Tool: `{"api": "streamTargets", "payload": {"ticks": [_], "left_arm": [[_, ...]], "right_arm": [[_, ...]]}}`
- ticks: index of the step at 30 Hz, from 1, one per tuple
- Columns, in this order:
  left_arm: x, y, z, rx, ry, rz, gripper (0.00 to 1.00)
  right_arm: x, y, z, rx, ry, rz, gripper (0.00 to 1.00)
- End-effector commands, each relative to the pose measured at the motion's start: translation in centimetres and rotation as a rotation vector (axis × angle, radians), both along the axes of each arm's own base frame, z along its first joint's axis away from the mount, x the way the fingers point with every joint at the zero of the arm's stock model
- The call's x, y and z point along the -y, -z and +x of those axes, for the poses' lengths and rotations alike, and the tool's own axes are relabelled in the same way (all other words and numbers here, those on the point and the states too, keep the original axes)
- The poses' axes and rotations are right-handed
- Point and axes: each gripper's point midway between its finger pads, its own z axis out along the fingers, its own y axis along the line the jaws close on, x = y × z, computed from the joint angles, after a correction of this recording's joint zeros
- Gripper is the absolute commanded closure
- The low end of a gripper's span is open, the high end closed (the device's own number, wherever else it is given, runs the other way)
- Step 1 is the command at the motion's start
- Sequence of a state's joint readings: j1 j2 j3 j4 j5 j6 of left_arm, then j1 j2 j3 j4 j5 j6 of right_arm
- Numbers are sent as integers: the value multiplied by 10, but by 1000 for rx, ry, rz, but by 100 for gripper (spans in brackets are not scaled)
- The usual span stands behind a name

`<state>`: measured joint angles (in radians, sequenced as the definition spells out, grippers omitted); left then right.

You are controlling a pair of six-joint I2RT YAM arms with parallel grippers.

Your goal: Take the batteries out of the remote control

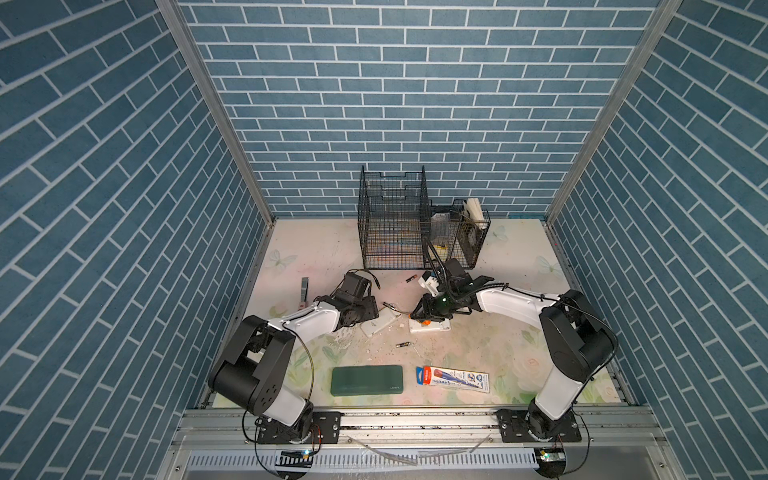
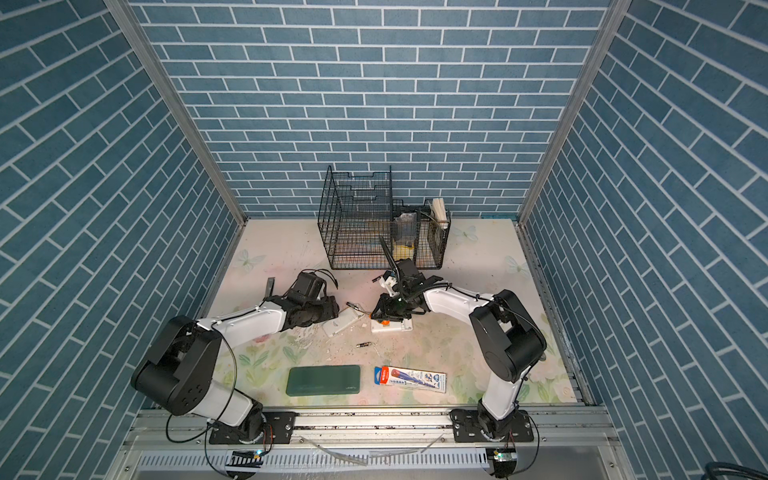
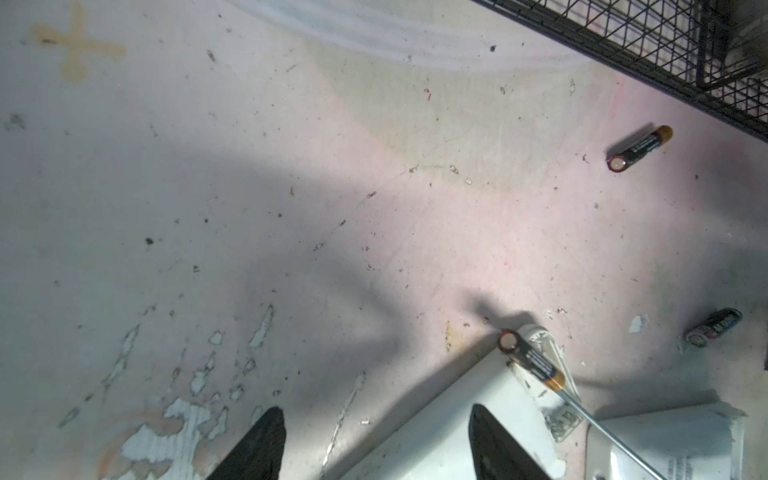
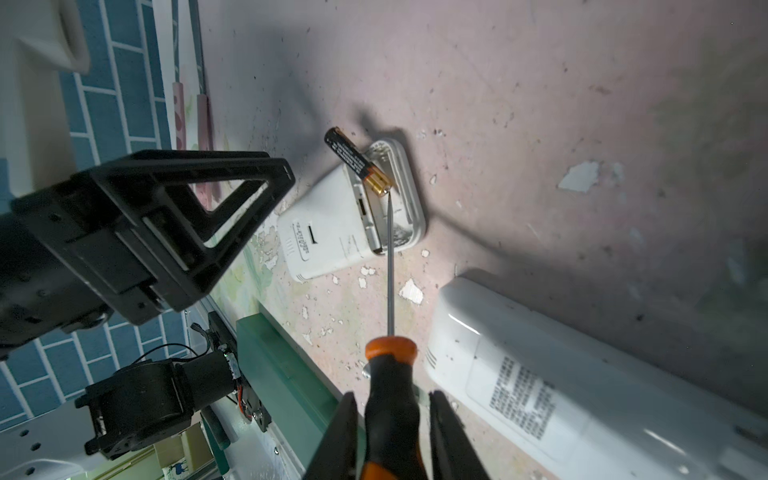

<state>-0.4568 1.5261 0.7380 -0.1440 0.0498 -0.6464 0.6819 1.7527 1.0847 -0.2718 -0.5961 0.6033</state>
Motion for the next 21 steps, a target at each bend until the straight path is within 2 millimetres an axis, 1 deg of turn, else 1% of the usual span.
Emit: {"api": "streamTargets", "payload": {"ticks": [1,6,8,11,12,16,19,21], "left_arm": [[0,9,-5,-15,15,5,29],[-1,12,-7,-17,11,1,29],[-2,9,-7,-9,6,2,29],[-6,0,-4,12,-11,-3,29],[-10,5,-10,-1,-14,5,28],[-10,-11,-5,42,-14,-10,26],[-7,-20,-3,63,-3,-27,25],[-7,-24,-5,68,6,-29,25]], "right_arm": [[-10,-20,14,32,2,20,100],[-17,-23,19,31,-11,29,100],[-18,-24,21,31,-11,31,100],[-15,-29,23,53,3,19,100],[-12,-31,23,65,12,14,100],[11,-35,35,125,103,-23,100],[32,-30,50,161,174,-44,100],[46,-25,56,185,219,-70,100]]}}
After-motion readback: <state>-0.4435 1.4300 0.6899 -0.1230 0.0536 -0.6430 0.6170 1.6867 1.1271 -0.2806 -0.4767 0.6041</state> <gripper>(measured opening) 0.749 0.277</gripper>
